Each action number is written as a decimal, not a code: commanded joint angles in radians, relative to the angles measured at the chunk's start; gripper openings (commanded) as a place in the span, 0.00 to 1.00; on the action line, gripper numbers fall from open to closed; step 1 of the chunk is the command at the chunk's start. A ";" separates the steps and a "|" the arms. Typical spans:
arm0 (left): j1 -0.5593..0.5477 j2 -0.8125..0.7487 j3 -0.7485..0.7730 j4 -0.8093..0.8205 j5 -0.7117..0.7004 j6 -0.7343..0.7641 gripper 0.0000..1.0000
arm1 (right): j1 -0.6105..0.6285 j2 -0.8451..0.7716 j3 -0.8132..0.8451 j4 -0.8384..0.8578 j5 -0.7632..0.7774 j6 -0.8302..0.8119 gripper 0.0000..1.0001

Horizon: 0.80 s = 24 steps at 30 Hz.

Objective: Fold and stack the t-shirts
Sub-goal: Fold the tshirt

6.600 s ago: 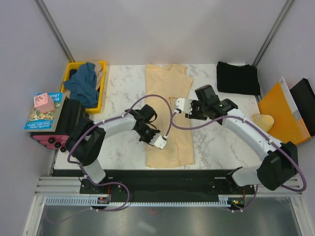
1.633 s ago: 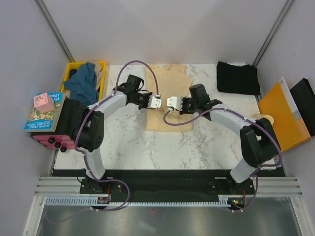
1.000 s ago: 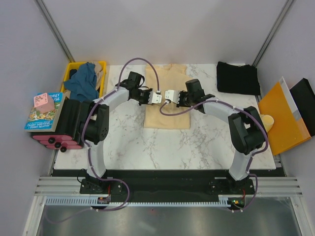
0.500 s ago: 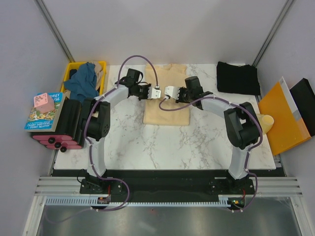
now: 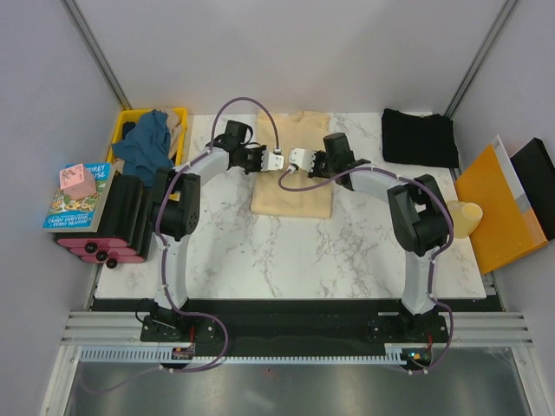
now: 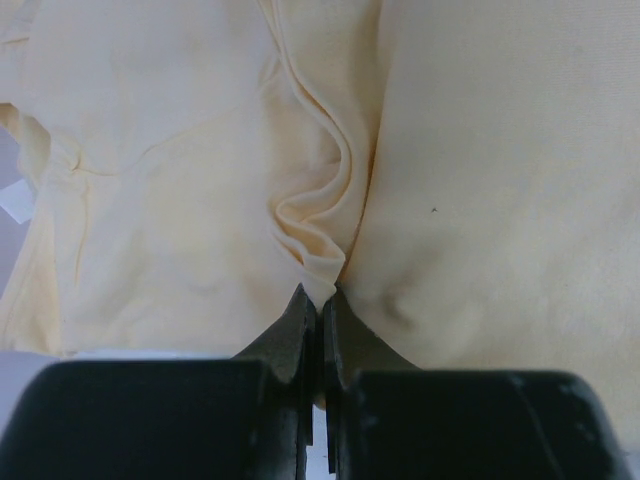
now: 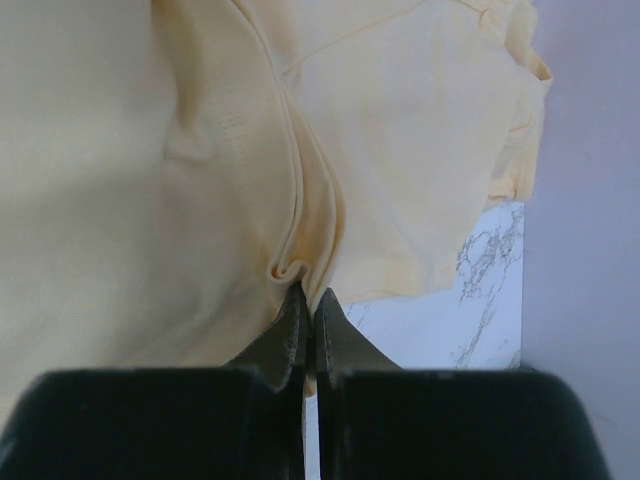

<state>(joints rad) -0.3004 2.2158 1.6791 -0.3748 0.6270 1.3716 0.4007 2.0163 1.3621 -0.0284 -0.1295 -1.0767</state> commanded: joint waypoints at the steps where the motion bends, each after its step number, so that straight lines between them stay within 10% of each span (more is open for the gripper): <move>1: 0.017 0.010 0.051 0.053 -0.018 -0.048 0.02 | -0.007 0.021 0.046 0.053 0.031 0.009 0.00; 10: 0.020 0.021 0.053 0.083 -0.033 -0.071 0.05 | -0.010 0.061 0.071 0.062 0.057 0.012 0.01; 13: 0.021 0.019 0.047 0.096 -0.053 -0.086 0.39 | -0.010 0.076 0.074 0.084 0.083 0.011 0.36; 17: 0.032 -0.002 0.007 0.202 -0.102 -0.164 0.44 | -0.010 0.081 0.069 0.116 0.136 0.034 0.73; 20: 0.037 -0.044 -0.090 0.350 -0.147 -0.215 0.86 | -0.010 0.078 0.063 0.134 0.178 0.060 0.73; 24: 0.037 -0.094 -0.199 0.492 -0.187 -0.230 1.00 | -0.007 0.076 0.054 0.203 0.278 0.086 0.73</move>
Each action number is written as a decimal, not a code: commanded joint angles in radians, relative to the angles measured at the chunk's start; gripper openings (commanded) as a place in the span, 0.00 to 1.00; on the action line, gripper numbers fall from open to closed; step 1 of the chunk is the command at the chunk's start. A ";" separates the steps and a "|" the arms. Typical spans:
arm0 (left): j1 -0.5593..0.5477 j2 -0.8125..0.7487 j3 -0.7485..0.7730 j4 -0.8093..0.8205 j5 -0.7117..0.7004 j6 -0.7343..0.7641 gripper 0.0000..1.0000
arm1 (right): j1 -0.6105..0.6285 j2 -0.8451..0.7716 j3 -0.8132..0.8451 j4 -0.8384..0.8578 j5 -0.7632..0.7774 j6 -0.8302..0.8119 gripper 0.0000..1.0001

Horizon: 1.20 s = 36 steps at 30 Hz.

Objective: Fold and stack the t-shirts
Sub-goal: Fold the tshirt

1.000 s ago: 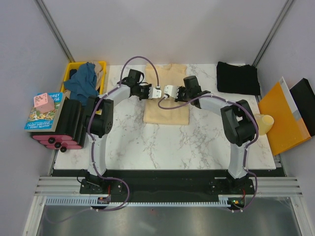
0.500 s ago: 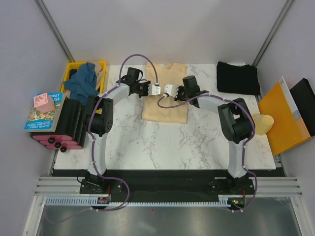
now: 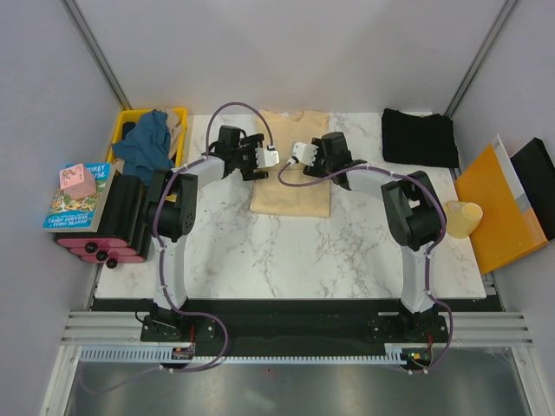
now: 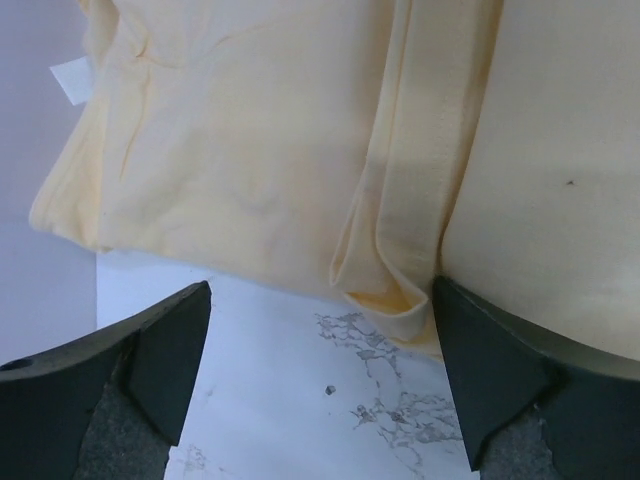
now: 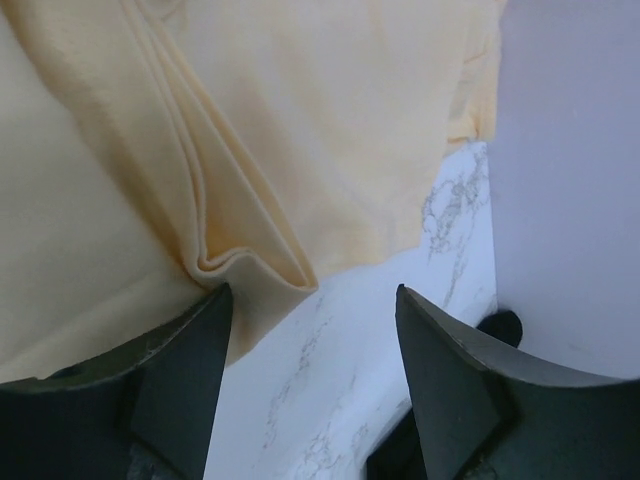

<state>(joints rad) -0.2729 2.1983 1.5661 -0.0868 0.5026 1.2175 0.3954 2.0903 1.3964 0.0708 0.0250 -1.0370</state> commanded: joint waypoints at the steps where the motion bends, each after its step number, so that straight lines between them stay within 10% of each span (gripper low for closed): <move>1: 0.009 -0.083 -0.110 0.220 -0.067 -0.085 0.99 | -0.001 0.002 0.019 0.130 0.148 0.046 0.73; 15: -0.018 -0.089 -0.118 0.521 -0.190 -0.154 0.99 | 0.000 -0.003 0.095 0.062 0.239 0.144 0.68; 18: -0.020 -0.097 -0.101 0.524 -0.170 -0.170 0.99 | -0.004 0.000 0.192 -0.159 0.075 0.208 0.52; 22: -0.015 -0.123 0.018 0.205 0.038 -0.196 0.98 | -0.012 0.065 0.442 -0.485 -0.233 0.305 0.00; 26: -0.017 -0.068 0.227 -0.263 0.243 -0.134 0.02 | -0.018 0.138 0.550 -0.620 -0.350 0.371 0.00; 36: -0.014 0.155 0.488 -0.689 0.321 0.089 0.02 | -0.055 0.281 0.693 -0.710 -0.525 0.460 0.00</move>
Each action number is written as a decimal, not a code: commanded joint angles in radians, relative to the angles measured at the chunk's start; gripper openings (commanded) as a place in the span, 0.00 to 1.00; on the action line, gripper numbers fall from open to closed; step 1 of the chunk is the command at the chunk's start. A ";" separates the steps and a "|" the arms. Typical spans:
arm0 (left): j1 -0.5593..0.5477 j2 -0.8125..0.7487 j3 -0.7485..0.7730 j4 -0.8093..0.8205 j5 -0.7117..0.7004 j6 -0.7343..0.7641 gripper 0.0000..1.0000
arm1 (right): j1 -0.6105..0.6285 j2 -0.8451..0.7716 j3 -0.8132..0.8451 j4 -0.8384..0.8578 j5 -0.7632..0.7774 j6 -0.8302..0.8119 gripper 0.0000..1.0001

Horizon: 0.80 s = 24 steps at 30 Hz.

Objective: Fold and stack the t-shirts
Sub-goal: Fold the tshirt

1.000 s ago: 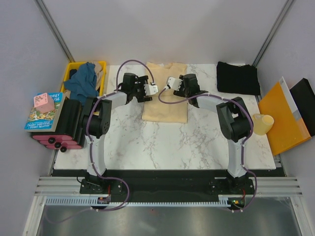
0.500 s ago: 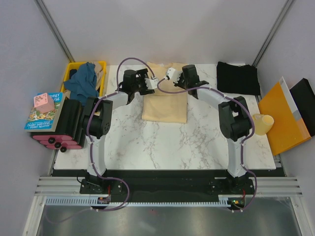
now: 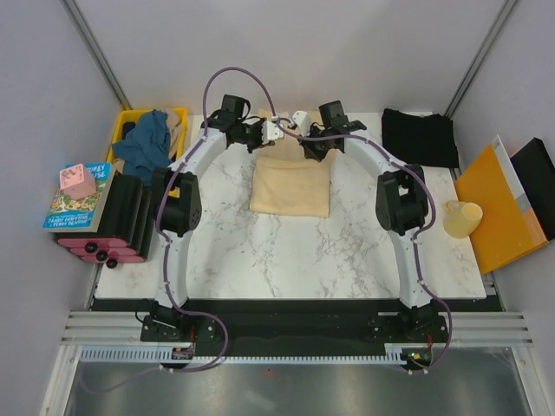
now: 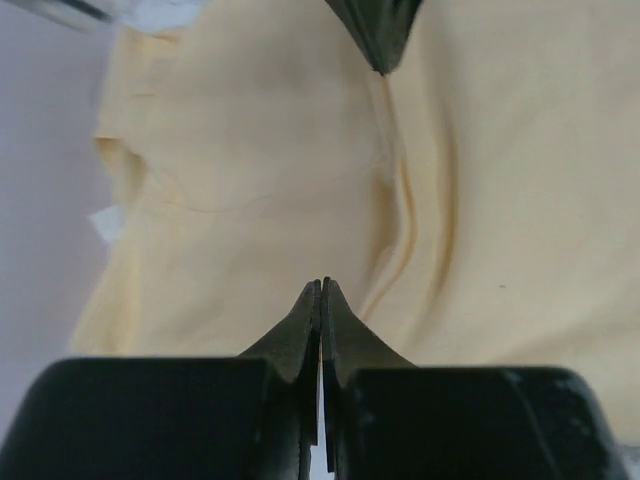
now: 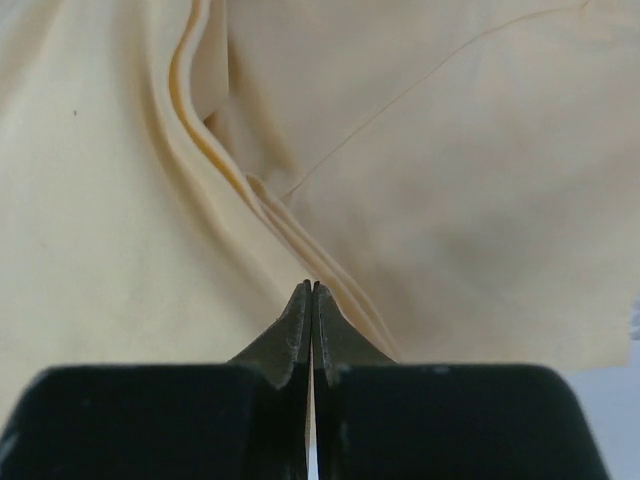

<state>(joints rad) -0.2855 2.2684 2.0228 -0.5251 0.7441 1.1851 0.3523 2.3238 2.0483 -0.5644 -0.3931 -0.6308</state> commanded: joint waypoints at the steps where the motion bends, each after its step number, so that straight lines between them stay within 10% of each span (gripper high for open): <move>1: -0.001 0.091 0.039 -0.265 0.084 0.131 0.02 | -0.013 0.054 0.039 -0.077 -0.110 0.054 0.00; 24: -0.021 0.099 -0.044 0.034 -0.138 -0.056 0.02 | -0.012 0.037 -0.086 0.254 0.226 0.075 0.00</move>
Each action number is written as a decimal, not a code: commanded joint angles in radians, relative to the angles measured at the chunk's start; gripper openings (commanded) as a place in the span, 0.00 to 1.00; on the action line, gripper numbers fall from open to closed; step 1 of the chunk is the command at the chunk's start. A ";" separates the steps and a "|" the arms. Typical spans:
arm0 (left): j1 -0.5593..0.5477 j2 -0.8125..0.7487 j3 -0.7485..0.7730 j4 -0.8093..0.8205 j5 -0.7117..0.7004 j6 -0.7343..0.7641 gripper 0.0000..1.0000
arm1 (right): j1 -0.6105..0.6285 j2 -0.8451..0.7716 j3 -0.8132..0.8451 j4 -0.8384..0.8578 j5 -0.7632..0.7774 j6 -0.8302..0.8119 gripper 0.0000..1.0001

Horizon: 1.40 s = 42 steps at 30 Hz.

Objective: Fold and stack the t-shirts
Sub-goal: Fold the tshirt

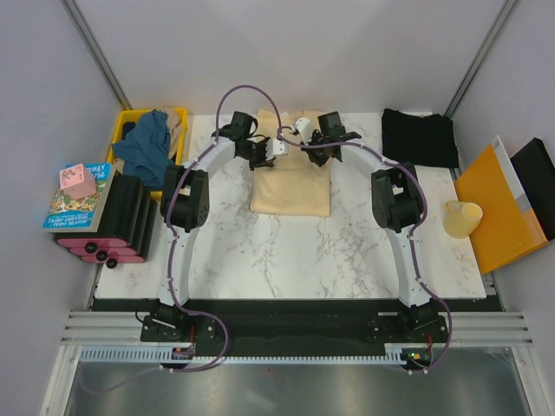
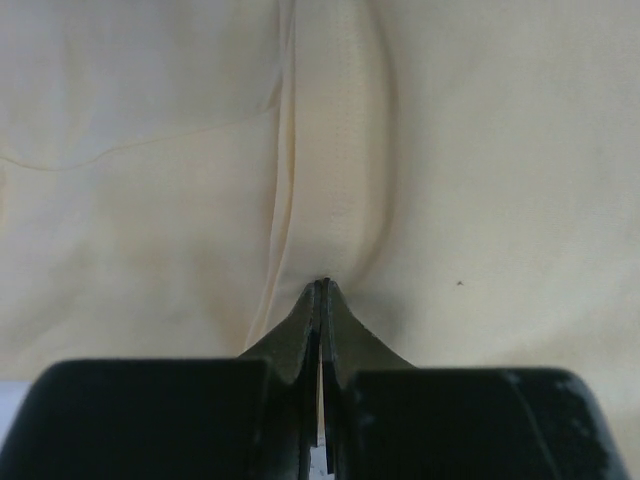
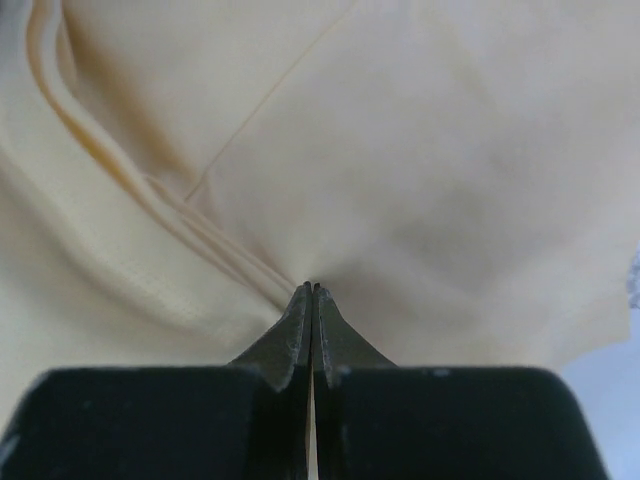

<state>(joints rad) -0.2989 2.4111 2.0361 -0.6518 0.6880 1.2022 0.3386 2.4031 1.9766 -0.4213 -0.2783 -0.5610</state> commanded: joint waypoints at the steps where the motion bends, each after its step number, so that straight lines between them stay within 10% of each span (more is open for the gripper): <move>1: -0.009 -0.049 -0.092 0.187 -0.100 -0.072 0.02 | 0.004 -0.050 -0.021 0.130 0.129 -0.002 0.00; 10: -0.023 -0.185 -0.370 0.607 -0.278 -0.130 0.02 | 0.004 -0.140 -0.120 0.266 0.254 0.001 0.00; 15: -0.025 -0.309 -0.560 0.846 -0.291 -0.136 0.03 | 0.002 -0.203 -0.185 0.265 0.249 -0.029 0.33; 19: -0.020 -0.432 -0.637 0.883 -0.254 -0.081 0.46 | -0.006 -0.295 -0.263 0.259 0.240 -0.088 0.64; 26: 0.049 -0.604 -0.803 0.611 -0.009 0.271 0.98 | -0.021 -0.496 -0.601 0.188 0.096 -0.426 0.70; 42: 0.055 -0.676 -1.165 0.505 0.189 0.887 1.00 | 0.060 -0.808 -1.067 0.142 -0.050 -0.964 0.72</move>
<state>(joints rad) -0.2382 1.7607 0.9085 -0.1234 0.8005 1.9003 0.3782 1.6600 0.9760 -0.2756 -0.2665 -1.3808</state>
